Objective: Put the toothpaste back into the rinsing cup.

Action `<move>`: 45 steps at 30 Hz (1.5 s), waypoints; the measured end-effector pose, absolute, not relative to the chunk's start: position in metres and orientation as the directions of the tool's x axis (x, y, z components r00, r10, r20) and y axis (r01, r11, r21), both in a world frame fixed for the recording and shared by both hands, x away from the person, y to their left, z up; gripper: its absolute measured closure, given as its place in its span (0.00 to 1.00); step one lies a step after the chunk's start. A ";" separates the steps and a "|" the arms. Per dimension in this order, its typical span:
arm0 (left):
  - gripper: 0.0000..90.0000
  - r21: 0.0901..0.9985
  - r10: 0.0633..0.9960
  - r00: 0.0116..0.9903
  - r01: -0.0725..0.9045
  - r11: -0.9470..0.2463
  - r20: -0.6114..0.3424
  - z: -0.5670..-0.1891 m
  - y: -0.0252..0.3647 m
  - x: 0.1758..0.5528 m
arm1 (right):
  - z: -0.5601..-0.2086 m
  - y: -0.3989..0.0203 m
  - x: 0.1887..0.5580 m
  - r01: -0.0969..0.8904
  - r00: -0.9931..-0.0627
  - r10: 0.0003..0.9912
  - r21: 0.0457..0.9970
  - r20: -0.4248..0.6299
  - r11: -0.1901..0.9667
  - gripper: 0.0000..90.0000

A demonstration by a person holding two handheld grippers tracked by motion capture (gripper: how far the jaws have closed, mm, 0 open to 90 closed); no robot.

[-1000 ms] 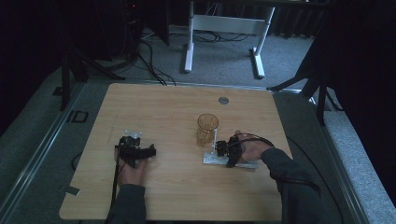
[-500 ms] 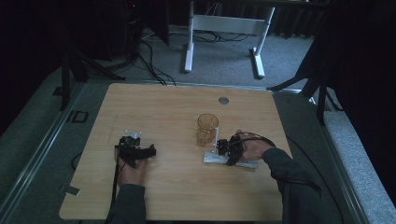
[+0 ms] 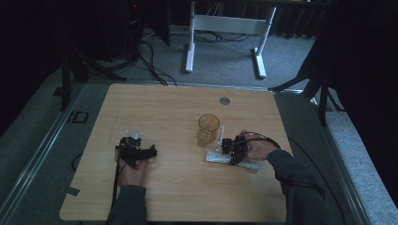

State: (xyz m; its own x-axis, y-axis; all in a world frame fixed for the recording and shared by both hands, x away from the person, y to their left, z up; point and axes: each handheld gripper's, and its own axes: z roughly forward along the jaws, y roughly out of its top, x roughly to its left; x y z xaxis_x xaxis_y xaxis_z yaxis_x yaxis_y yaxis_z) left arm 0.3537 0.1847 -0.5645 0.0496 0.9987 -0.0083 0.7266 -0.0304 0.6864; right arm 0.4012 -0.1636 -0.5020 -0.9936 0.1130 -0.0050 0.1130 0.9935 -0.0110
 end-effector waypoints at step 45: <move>0.02 0.686 0.999 0.051 0.727 -0.031 -0.008 -0.564 0.185 0.354 | -0.456 -0.191 0.407 0.194 -0.974 0.217 0.269 -0.062 0.943 0.83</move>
State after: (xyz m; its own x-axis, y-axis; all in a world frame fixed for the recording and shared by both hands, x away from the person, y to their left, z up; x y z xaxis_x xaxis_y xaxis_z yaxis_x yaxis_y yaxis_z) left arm 0.3537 0.1846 -0.5645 0.0507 0.9987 -0.0083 0.7269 -0.0312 0.6860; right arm 0.4073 -0.1907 -0.4560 -0.9741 0.2175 -0.0620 0.1935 0.9435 0.2691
